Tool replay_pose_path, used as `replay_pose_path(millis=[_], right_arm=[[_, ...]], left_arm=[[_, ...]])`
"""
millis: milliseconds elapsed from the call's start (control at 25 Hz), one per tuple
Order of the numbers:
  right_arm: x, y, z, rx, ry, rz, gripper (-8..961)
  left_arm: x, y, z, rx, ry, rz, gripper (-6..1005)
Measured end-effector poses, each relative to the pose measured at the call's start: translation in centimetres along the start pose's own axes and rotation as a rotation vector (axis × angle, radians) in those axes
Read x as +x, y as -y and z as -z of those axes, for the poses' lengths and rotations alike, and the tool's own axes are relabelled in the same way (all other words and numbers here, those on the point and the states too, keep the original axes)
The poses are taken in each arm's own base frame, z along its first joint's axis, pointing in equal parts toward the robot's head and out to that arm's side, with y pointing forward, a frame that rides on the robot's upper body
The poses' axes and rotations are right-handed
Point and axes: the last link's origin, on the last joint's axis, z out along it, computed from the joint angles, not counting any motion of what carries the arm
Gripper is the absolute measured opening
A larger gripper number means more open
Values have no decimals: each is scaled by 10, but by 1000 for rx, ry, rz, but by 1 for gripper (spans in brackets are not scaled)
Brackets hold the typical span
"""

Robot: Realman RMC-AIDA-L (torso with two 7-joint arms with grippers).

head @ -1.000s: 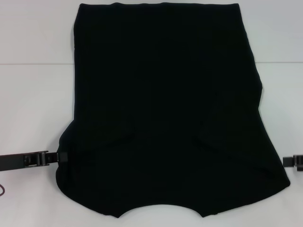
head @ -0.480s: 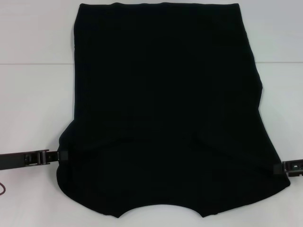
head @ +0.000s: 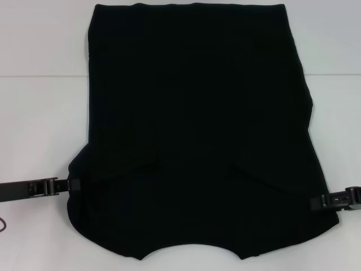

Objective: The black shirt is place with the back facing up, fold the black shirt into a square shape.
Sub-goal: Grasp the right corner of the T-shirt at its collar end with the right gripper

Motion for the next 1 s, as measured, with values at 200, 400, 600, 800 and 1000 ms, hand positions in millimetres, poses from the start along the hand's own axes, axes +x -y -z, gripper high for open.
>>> replay_pose_path(millis=[200,400,600,800,1000], right_arm=[[-1,-3,-1,-12,-4,3,718],[0,-4,-3,2,-31,17,706],[-2,-4,-5,18,-41,26,555],[-3,-3,-5,25,-35,24,352],[1,0,-3,26,-21,19,172]], left_arm=[[1,1,0,9,-6,0,26],[2,1,-1,7,-6,-2,26],[5,0,-2,3,-10,-5,26],[6,-1,-2,1,-14,-5,27],[5,0,-2,5,-17,-1,27]])
